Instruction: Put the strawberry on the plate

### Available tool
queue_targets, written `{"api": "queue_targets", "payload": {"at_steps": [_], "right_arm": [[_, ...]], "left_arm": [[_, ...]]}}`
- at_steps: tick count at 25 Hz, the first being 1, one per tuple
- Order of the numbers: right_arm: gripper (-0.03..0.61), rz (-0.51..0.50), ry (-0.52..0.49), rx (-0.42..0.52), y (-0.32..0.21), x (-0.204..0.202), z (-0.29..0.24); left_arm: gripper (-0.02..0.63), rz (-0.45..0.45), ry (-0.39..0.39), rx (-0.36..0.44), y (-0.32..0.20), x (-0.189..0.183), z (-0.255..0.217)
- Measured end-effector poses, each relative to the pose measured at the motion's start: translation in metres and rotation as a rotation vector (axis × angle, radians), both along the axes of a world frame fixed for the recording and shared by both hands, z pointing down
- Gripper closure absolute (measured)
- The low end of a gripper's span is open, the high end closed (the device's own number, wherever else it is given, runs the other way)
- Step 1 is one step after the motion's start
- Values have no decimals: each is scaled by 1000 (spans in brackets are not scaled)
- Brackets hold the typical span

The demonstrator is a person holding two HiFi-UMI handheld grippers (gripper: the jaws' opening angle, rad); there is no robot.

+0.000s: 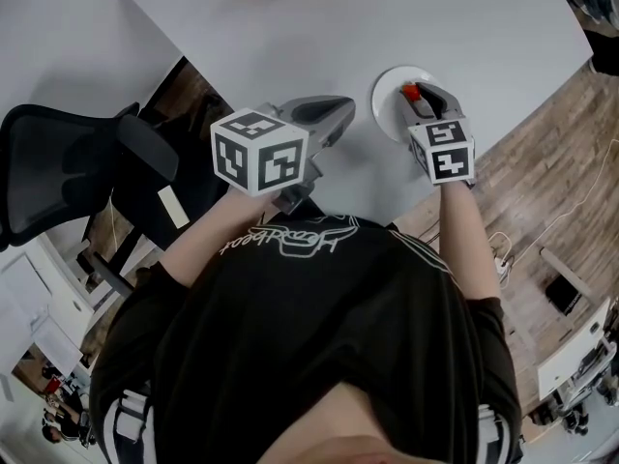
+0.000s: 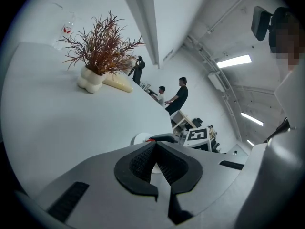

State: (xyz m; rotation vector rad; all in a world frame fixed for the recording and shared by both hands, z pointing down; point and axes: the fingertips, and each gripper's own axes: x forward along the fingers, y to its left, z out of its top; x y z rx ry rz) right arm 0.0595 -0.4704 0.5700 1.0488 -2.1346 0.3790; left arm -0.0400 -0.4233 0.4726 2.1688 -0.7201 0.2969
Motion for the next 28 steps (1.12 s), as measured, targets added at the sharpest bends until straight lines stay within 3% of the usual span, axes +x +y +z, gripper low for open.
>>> {"api": "queue_targets", "payload": {"at_steps": [16, 21, 28], "right_arm": [[443, -49, 65, 3, 0, 0, 3], [408, -54, 47, -1, 4, 0, -2], [396, -48, -44, 91, 18, 0, -52]], "left_arm": [[607, -40, -2, 4, 2, -6, -3], [607, -55, -7, 15, 8, -9, -8], [607, -84, -4, 62, 32, -12, -30]]}}
